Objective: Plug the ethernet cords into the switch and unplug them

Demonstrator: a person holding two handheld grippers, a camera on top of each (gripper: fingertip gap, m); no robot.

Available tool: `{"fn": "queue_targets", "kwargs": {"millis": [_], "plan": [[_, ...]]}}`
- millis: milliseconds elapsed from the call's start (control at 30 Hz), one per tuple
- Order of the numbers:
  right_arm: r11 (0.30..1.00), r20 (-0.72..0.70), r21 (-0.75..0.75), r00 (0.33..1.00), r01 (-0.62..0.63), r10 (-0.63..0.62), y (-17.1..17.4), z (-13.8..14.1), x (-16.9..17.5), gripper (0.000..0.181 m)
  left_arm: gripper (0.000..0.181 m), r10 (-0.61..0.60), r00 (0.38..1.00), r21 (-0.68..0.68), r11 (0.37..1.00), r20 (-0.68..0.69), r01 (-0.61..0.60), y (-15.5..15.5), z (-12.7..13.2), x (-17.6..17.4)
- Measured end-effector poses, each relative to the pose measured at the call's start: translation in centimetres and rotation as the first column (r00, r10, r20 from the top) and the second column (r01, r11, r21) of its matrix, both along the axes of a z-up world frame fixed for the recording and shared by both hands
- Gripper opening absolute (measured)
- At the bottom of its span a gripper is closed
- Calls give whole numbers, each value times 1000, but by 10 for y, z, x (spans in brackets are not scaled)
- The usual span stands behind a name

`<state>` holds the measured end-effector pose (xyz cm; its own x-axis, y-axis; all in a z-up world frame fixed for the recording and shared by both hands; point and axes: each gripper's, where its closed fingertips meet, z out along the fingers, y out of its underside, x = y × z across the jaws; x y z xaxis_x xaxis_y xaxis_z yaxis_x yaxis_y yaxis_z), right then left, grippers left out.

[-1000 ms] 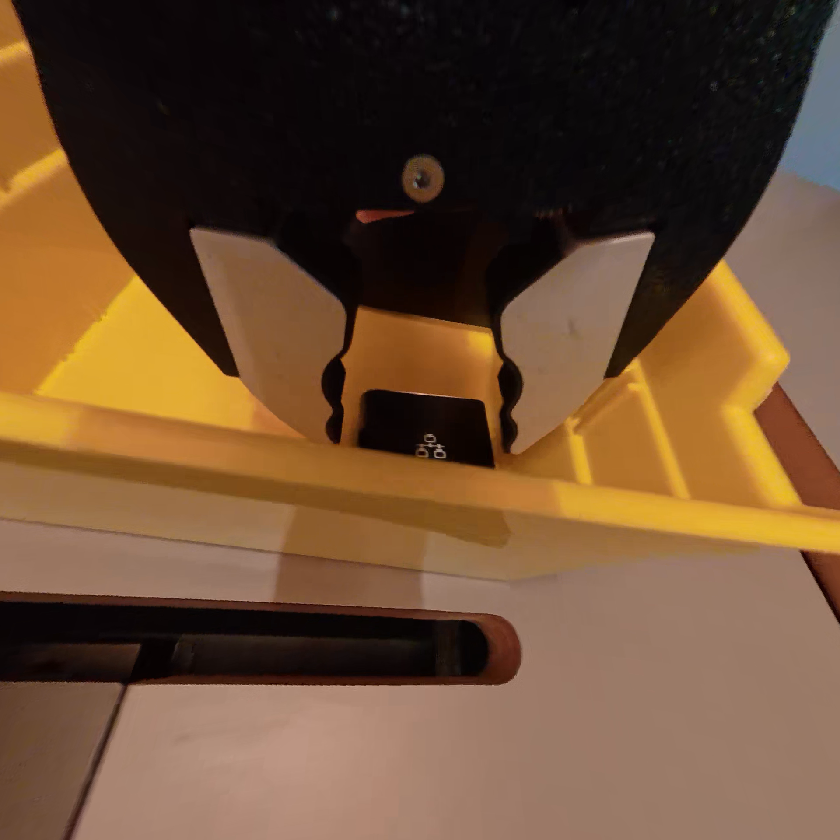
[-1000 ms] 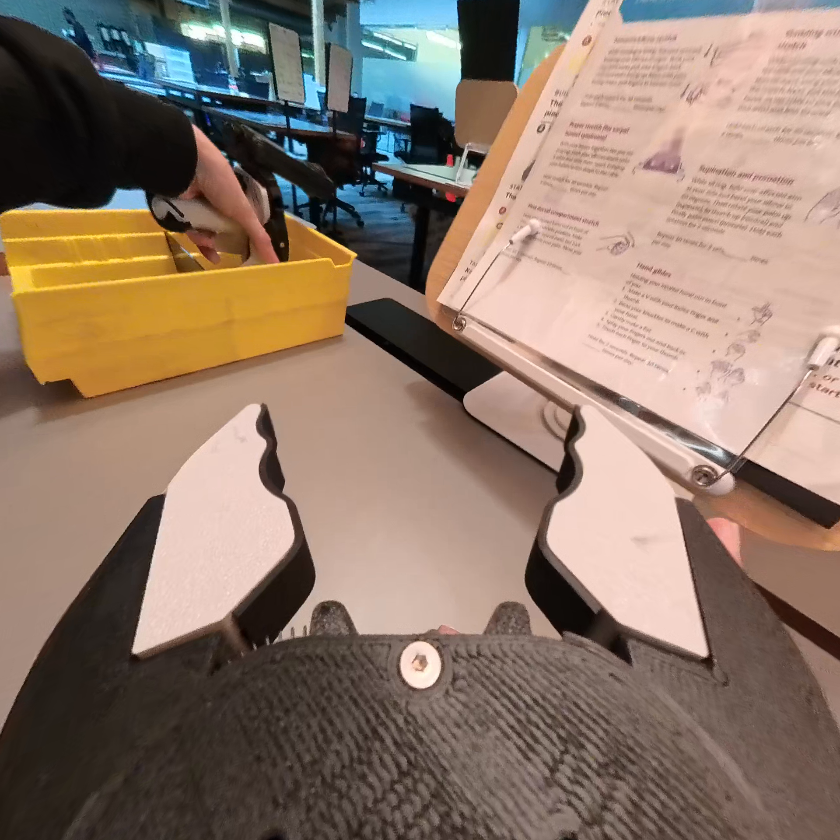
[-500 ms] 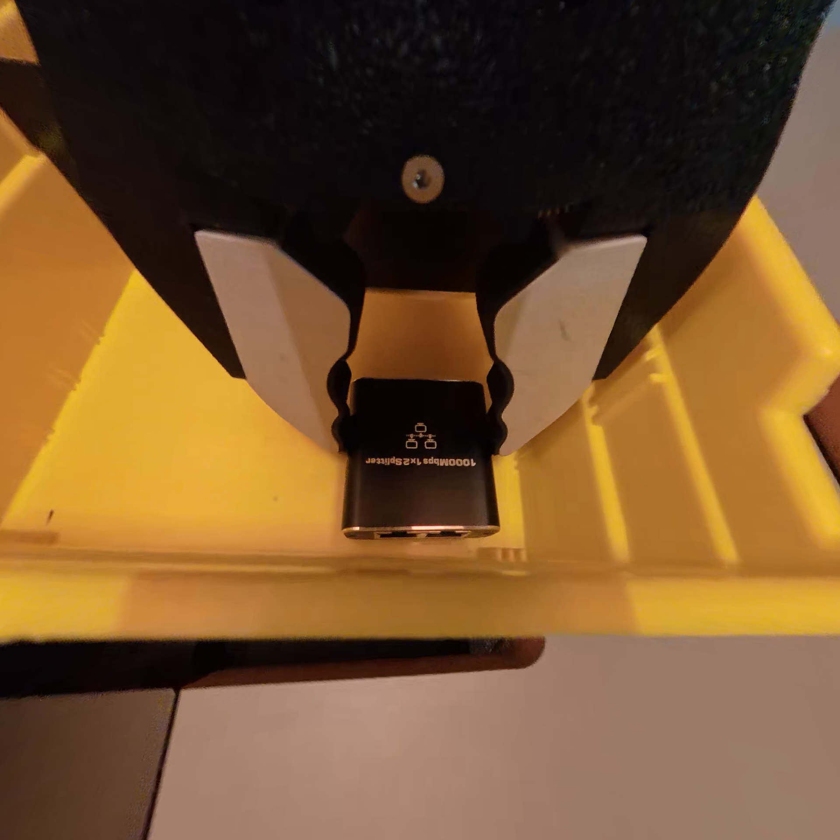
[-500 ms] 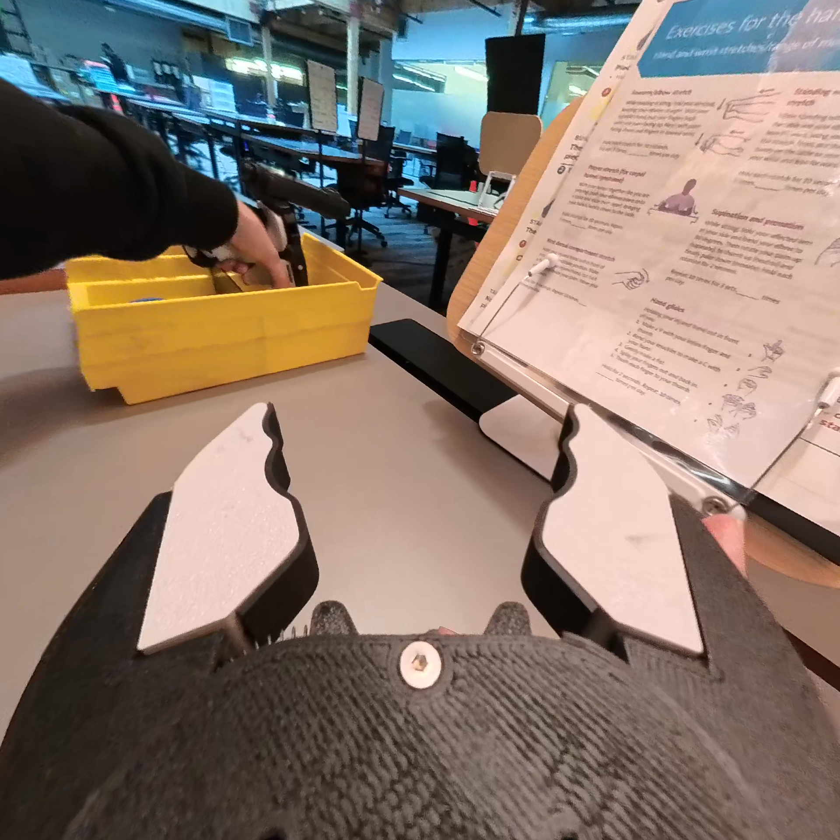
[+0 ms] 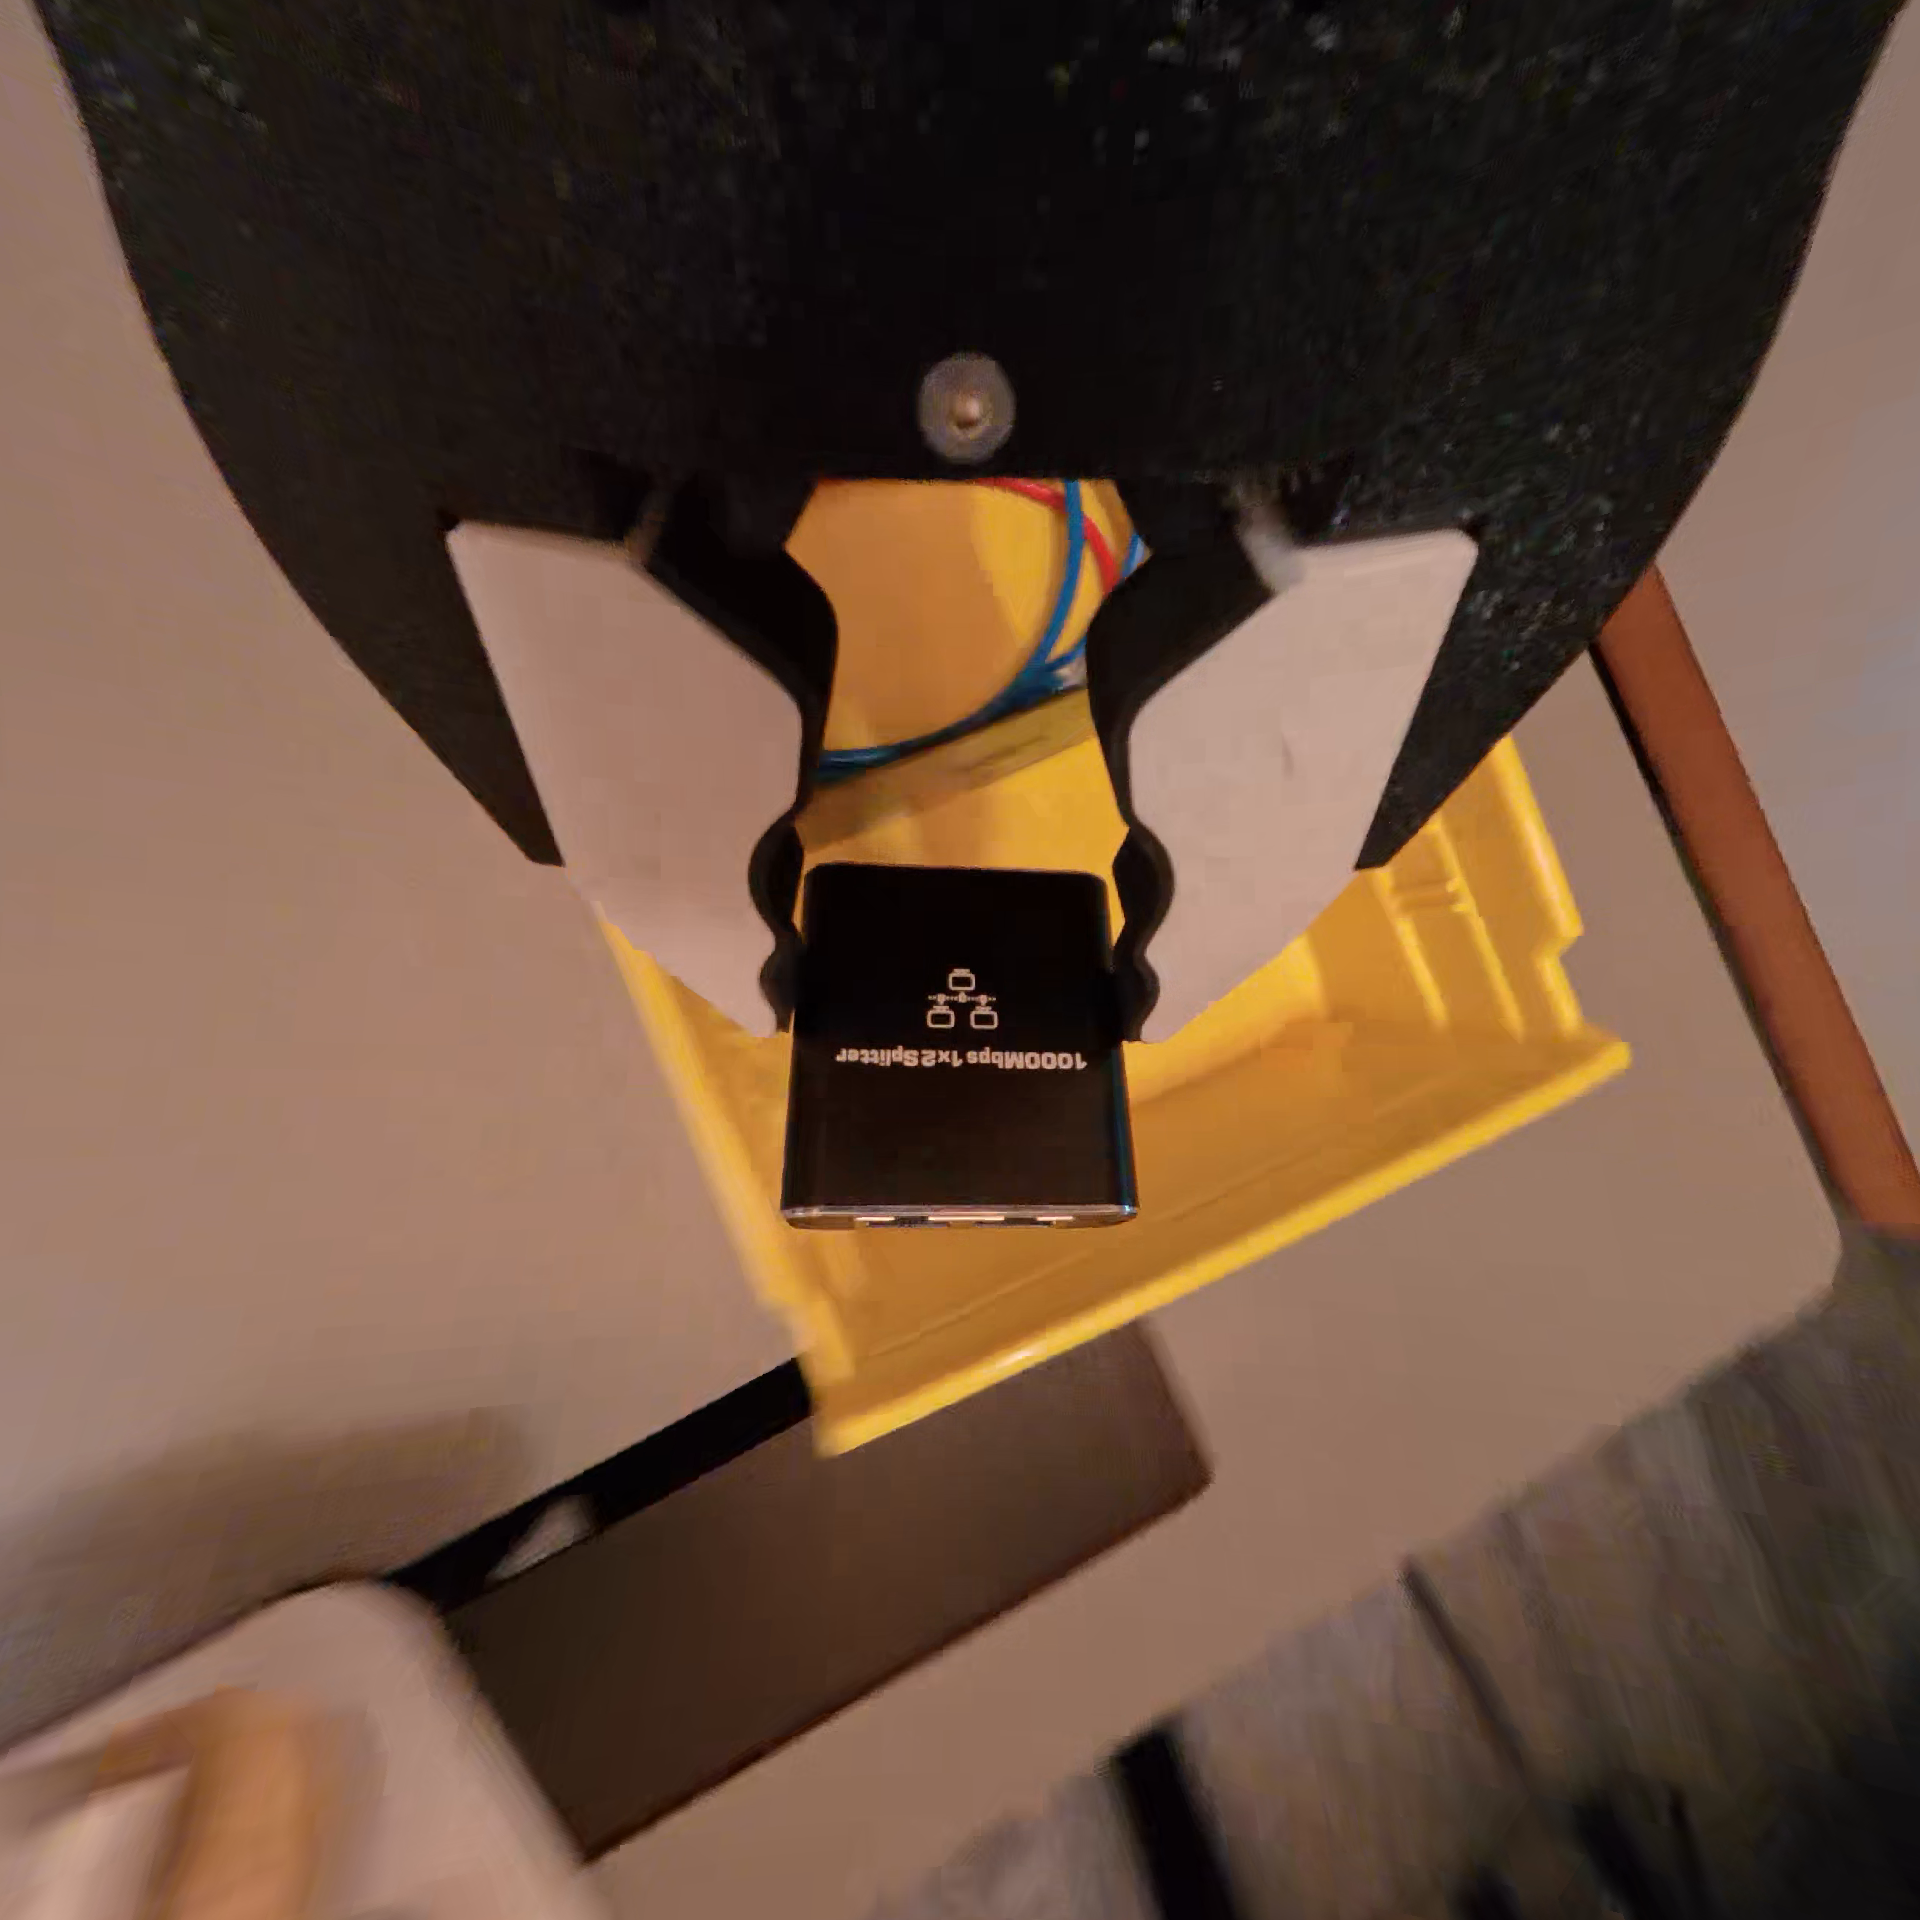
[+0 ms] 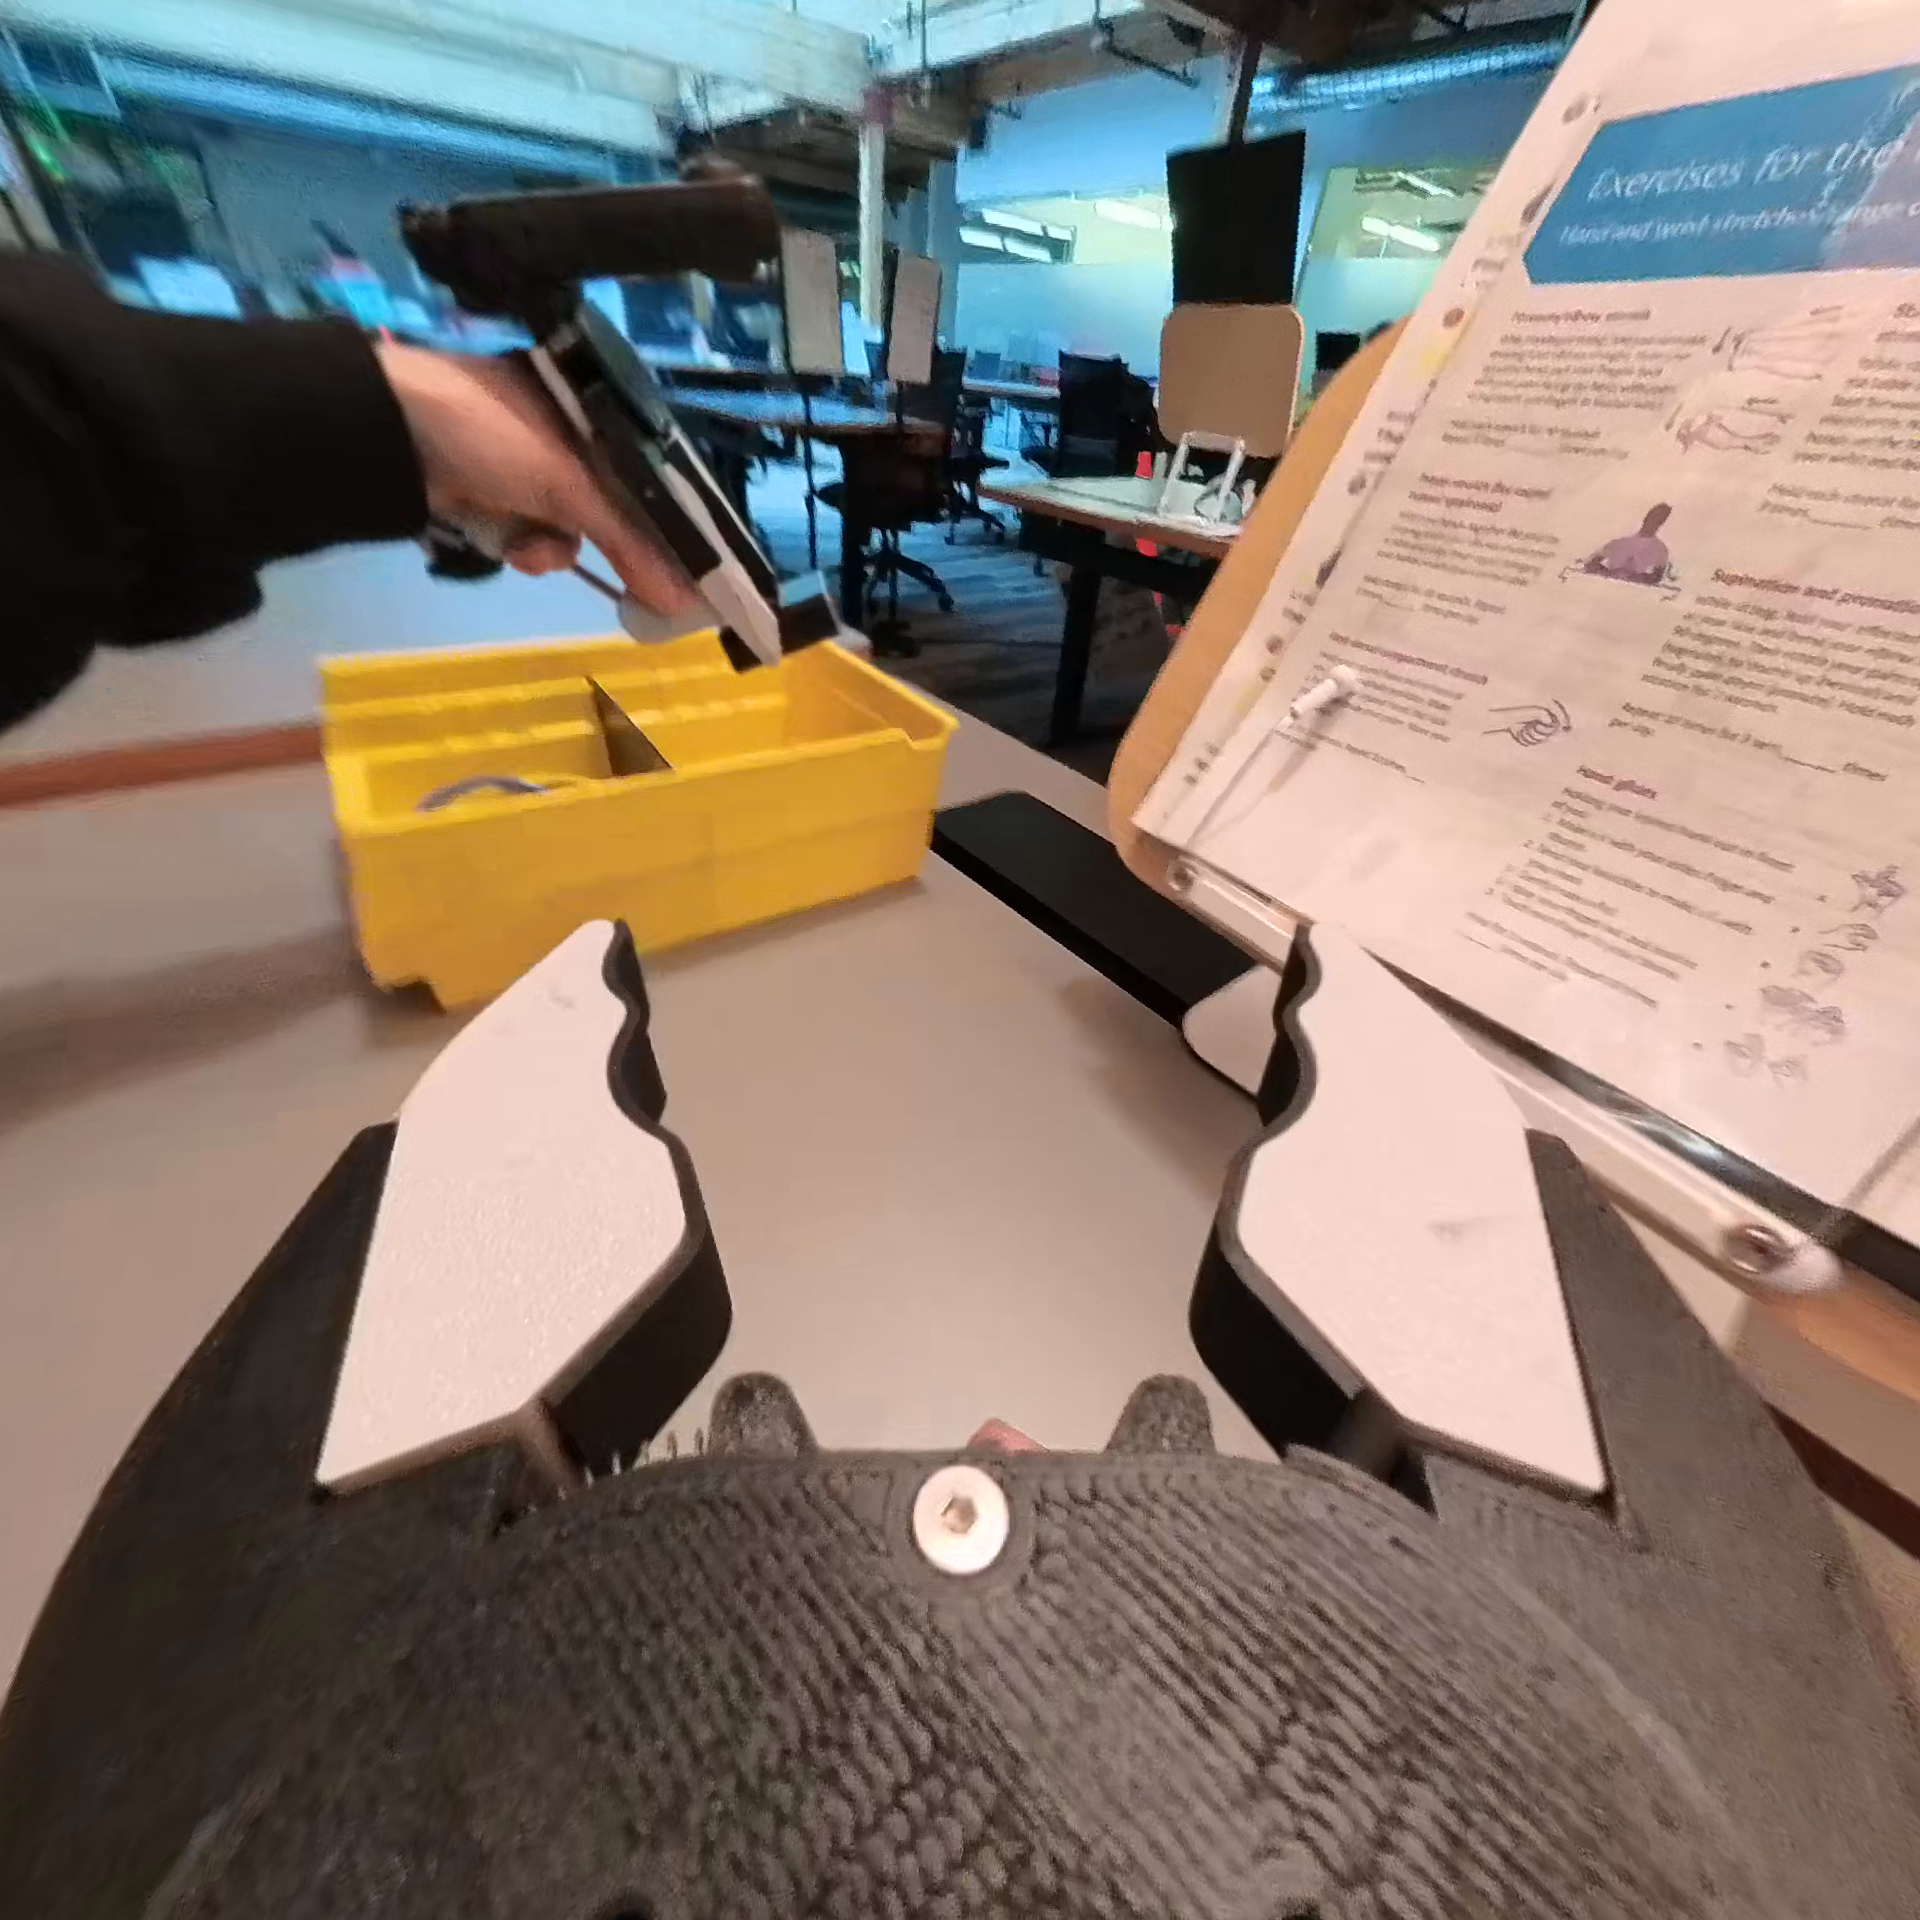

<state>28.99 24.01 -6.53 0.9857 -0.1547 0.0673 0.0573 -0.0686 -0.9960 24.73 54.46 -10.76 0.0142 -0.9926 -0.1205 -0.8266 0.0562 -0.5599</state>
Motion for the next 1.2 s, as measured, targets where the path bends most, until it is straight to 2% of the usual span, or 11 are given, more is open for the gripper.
{"fn": "queue_targets", "kwargs": {"millis": [33,167,267,467,567,667,867,933,1033,1133,1200], "plan": [[999,-44,35,999,-27,28,2,7,-7,113,58,-85,994,22,996,70,84,-26,19,-3],[976,-202,117,957,-185,206,11,26,-47,106,58,-461,847,348,865,265,362,-139,75,-27],[948,-269,166,913,-271,308,15,38,-77,100,58,-647,701,608,697,302,381,-211,91,-49],[927,-351,199,860,-319,371,5,34,-119,90,58,-804,592,884,317,59,342,-297,66,-80],[925,-344,163,859,-343,379,-6,18,-135,66,58,-827,562,908,245,13,340,-326,50,-84],[906,-367,183,829,-381,422,-22,9,-141,26,58,-837,547,909,241,16,341,-341,40,-83],[834,-486,300,679,-462,551,-51,-2,-138,25,56,-883,439,886,327,164,328,-372,33,-84],[748,-550,468,508,-470,663,-68,14,-131,25,58,-852,375,815,488,365,313,-383,47,-88],[603,-563,678,230,-420,794,-90,26,-110,26,62,-736,268,592,666,622,455,-396,57,-93],[516,-547,782,9,-349,837,-101,20,-98,26,61,-641,184,457,692,745,559,-404,59,-92],[491,-550,789,-68,-369,833,-103,15,-107,26,60,-610,155,432,695,777,574,-405,58,-87]]}}
